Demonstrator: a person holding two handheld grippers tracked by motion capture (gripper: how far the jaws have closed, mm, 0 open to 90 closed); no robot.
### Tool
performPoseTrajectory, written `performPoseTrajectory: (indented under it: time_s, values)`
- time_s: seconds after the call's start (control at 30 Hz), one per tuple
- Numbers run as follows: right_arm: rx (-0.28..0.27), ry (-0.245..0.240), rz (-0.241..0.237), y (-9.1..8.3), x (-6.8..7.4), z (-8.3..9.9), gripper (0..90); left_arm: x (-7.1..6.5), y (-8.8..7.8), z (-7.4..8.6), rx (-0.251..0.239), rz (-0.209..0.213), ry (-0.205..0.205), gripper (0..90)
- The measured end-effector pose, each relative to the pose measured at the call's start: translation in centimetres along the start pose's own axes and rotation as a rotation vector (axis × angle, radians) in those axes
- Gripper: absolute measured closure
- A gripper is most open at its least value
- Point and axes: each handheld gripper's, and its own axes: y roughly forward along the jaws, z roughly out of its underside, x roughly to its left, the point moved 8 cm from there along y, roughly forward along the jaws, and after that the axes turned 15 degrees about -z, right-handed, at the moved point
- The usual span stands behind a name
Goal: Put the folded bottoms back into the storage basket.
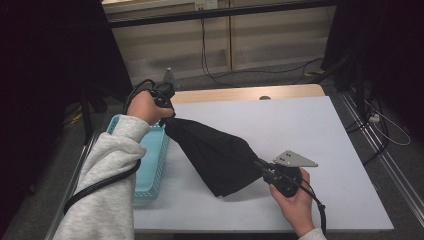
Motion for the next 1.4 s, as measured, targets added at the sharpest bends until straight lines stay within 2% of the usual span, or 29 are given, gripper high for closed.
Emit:
performPoseTrajectory:
  time_s: [0.2,0.4,0.6,0.7,0.97,1.17,1.4]
  values:
    - [-0.026,-0.004,-0.017,0.4,0.7,-0.7,83.5,1.0,-1.6,0.1,0.000,-0.022,0.005,87.2]
    - [-0.049,-0.012,-0.027,0.7,1.4,-1.7,83.5,1.7,-2.1,0.3,0.014,-0.037,0.005,87.2]
    - [-0.066,-0.019,-0.038,1.3,2.0,-2.2,83.5,2.6,-3.0,0.5,0.024,-0.072,0.009,87.2]
    - [-0.082,-0.018,-0.047,1.5,2.4,-2.6,83.5,3.1,-3.7,0.5,0.027,-0.103,0.007,87.2]
    - [-0.124,-0.021,-0.068,2.4,3.4,-4.0,83.5,4.6,-5.5,0.7,0.030,-0.151,-0.009,87.2]
    - [-0.144,-0.019,-0.090,3.2,4.1,-4.8,83.5,5.6,-6.4,1.0,0.015,-0.162,-0.030,87.2]
    - [-0.155,-0.031,-0.107,3.9,5.0,-5.3,83.5,6.8,-7.0,1.5,0.021,-0.168,-0.043,87.2]
